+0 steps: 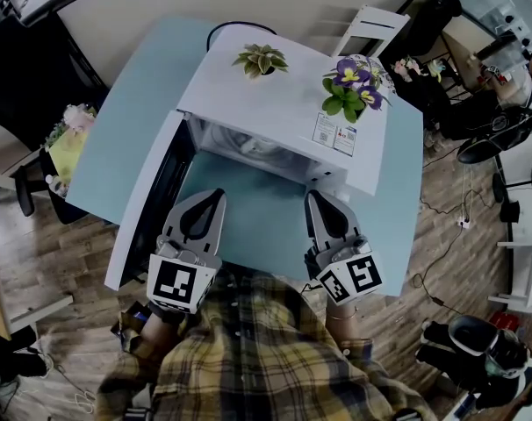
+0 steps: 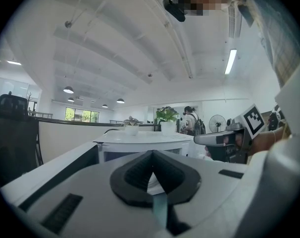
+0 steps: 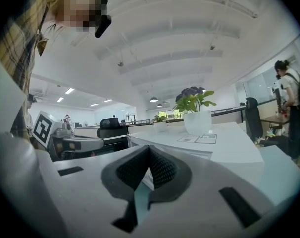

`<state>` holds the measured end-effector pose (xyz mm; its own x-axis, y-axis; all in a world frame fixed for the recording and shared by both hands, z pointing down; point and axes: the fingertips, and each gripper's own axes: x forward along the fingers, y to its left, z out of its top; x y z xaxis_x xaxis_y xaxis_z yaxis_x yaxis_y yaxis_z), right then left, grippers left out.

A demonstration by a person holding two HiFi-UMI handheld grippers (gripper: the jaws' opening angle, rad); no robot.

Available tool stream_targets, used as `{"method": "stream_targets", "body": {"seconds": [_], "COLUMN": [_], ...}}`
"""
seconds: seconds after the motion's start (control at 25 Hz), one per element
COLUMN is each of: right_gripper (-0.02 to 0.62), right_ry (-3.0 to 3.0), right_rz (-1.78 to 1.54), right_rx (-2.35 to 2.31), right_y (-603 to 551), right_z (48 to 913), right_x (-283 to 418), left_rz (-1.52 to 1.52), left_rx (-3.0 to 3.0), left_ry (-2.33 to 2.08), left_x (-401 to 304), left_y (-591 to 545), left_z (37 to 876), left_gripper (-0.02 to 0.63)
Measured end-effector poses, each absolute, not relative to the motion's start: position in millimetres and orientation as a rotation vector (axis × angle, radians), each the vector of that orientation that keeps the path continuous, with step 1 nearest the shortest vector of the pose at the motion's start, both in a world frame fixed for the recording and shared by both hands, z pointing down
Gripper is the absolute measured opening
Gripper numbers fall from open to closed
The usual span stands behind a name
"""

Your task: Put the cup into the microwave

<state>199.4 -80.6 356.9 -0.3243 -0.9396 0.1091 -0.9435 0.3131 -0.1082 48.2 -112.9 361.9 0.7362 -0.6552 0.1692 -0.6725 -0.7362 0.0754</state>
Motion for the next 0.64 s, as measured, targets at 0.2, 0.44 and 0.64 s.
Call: {"method": "stream_targets", "body": {"seconds": [0.2, 0.44, 0.64], "right_gripper": [0.002, 0.002, 0.002], "right_ry": [-2.509, -2.502, -2.499], "right_rz": [0.254, 0.263, 0.274], "right_rx": [1.818, 1.817, 1.815], "right_y": [-83.9, -85.9, -88.9], "right_z": [360.4, 361.7, 365.0], "right_x": [201.1, 200.4, 200.7], "left_rz": [0.185, 0.197, 0.192], "left_rx": [2.810, 2.804, 2.806], "left_ry": [-1.085, -1.069, -1.067], "left_x": [47.9, 49.0, 50.2], "left_y": [-115.8, -115.5, -117.7], "left_z": [363.3, 363.7, 365.9], "left_gripper": [-0.008, -0.008, -0.008]}}
